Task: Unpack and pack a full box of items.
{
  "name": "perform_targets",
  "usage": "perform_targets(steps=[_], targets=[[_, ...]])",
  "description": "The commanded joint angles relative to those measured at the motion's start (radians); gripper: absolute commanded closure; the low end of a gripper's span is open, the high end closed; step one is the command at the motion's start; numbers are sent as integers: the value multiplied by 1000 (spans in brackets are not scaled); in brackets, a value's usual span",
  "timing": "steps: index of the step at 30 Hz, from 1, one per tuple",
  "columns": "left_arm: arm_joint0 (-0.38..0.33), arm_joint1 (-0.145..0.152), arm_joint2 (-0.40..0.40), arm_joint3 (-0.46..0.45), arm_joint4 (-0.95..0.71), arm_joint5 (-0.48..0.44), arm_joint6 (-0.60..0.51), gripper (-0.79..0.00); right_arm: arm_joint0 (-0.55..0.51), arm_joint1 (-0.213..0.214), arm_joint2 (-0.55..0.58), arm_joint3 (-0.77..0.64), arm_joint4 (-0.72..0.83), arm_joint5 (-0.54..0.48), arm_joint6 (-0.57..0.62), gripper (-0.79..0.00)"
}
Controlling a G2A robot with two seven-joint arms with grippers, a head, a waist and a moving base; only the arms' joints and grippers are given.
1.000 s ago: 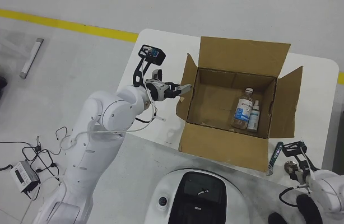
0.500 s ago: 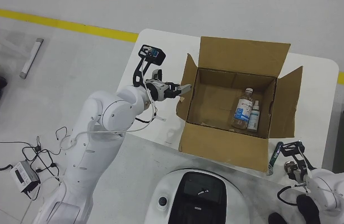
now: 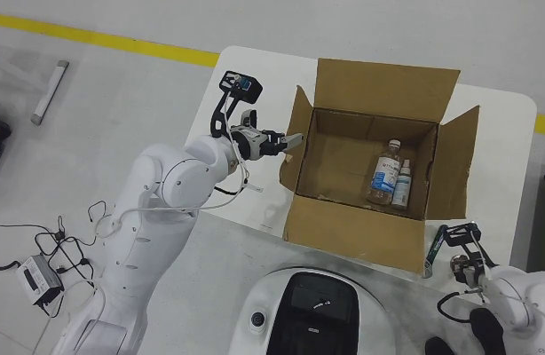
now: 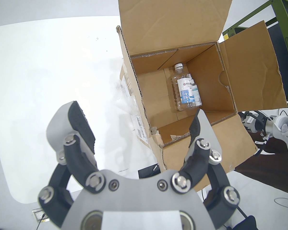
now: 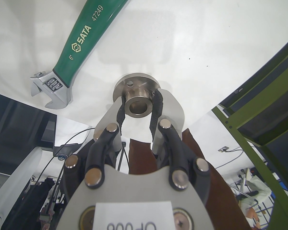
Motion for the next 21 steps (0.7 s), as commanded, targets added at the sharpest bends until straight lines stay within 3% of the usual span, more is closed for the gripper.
perform_targets(steps=[1,10,15,21], targets=[[0,0,0,0,0,0,0,-785,1,0,-1,1,0,1,-1,0],[0,0,0,0,0,0,0,-785,-17,5,76,-105,74,6,28,0],[0,0,0,0,0,0,0,-785,-34,10,209,-245,186,5,49,0],[0,0,0,0,0,0,0,-785,20,22,407,-418,374,-27,90,0]])
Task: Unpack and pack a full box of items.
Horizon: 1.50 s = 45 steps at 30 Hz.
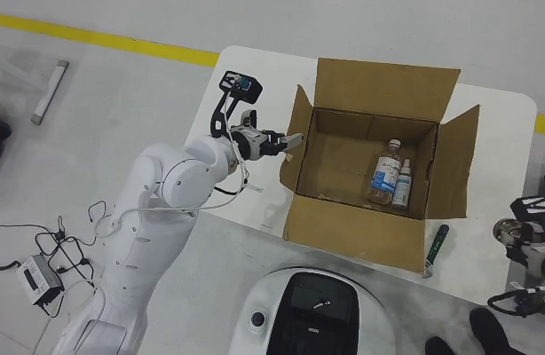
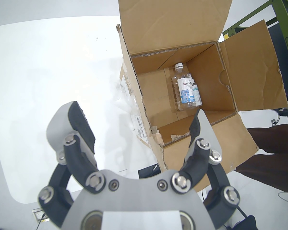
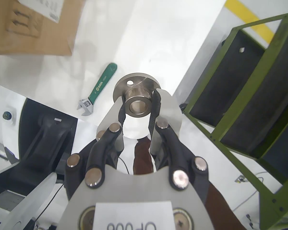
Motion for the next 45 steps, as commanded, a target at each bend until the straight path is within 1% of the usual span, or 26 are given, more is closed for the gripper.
perform_targets(steps=[1,4,6,8,11,20,21,22,24,27,29,31,34,36,40,45], targets=[[0,0,0,0,0,0,0,-785,40,7,55,-13,55,-34,2,0],[0,0,0,0,0,0,0,-785,125,22,93,-13,142,-63,0,0],[0,0,0,0,0,0,0,-785,185,33,91,-13,187,-77,8,0],[0,0,0,0,0,0,0,-785,237,45,68,-13,208,-82,28,0],[0,0,0,0,0,0,0,-785,294,58,5,-13,212,-68,49,0],[0,0,0,0,0,0,0,-785,298,59,-1,-13,209,-64,52,0],[0,0,0,0,0,0,0,-785,295,59,-4,-12,215,-63,42,0],[0,0,0,0,0,0,0,-785,288,58,-14,-11,228,-60,3,0],[0,0,0,0,0,0,0,-785,302,62,-44,-13,212,-100,-69,0],[0,0,0,0,0,0,0,-785,381,70,-131,-13,225,-122,-159,0],[0,0,0,0,0,0,0,-785,452,77,-211,-13,215,-133,-176,0],[0,0,0,0,0,0,0,-785,527,81,-302,-13,196,-122,-190,0],[0,0,0,0,0,0,0,-785,613,82,-448,-13,135,-81,-193,0],[0,0,0,0,0,0,0,-785,639,79,-546,2,99,-34,-201,0],[0,0,0,0,0,0,0,-785,666,68,-732,79,5,23,-224,0],[0,0,0,0,0,0,0,-785,682,52,-908,190,-127,92,-243,0]])
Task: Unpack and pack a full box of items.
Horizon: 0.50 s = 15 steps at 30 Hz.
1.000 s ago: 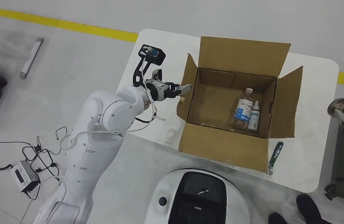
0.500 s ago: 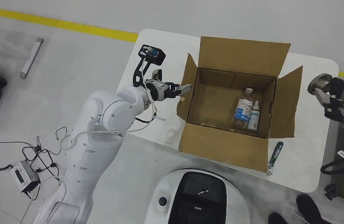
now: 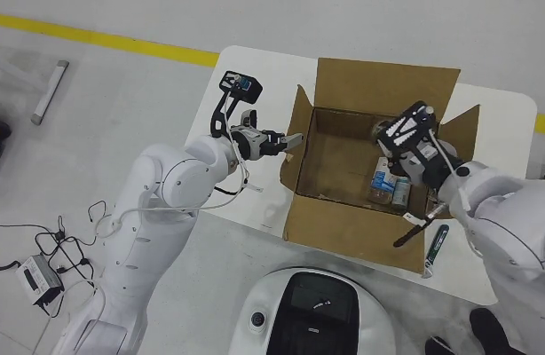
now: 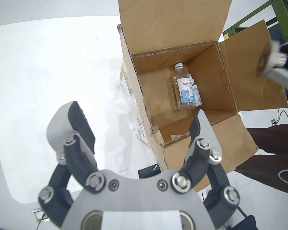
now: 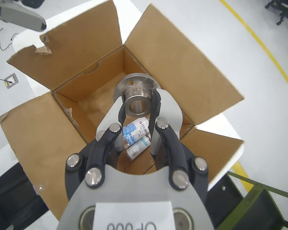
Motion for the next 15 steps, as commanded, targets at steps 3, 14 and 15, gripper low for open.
perform_targets(steps=[3,14,15], targets=[[0,0,0,0,0,0,0,-785,19,-15,-111,90,-73,42,-17,0],[0,0,0,0,0,0,0,-785,95,-60,-271,322,-94,102,-25,0],[0,0,0,0,0,0,0,-785,100,-63,-279,340,-87,102,-22,0]])
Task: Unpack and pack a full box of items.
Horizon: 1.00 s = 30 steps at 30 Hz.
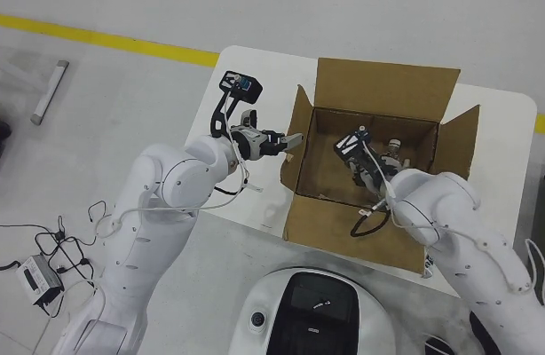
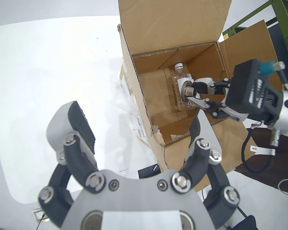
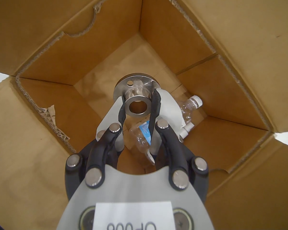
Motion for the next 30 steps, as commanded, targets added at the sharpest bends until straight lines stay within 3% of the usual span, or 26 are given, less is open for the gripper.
perform_targets(steps=[1,11,13,16,17,18,20,24,26,30], targets=[[0,0,0,0,0,0,0,-785,11,-6,-13,33,11,-1,3,0],[0,0,0,0,0,0,0,-785,33,-26,-46,123,14,-20,31,0],[0,0,0,0,0,0,0,-785,33,-28,-49,135,21,-27,41,-175],[0,0,0,0,0,0,0,-785,31,-33,-54,149,26,-32,48,-271],[0,0,0,0,0,0,0,-785,31,-34,-54,150,29,-30,46,-342],[0,0,0,0,0,0,0,-785,30,-35,-54,151,30,-29,45,-533],[0,0,0,0,0,0,0,-785,27,-37,-53,151,29,-31,46,-579],[0,0,0,0,0,0,0,-785,22,-38,-36,138,35,-28,43,-563],[0,0,0,0,0,0,0,-785,18,-37,-18,121,43,-25,45,-600],[0,0,0,0,0,0,0,-785,11,-27,66,6,70,-22,32,-594]])
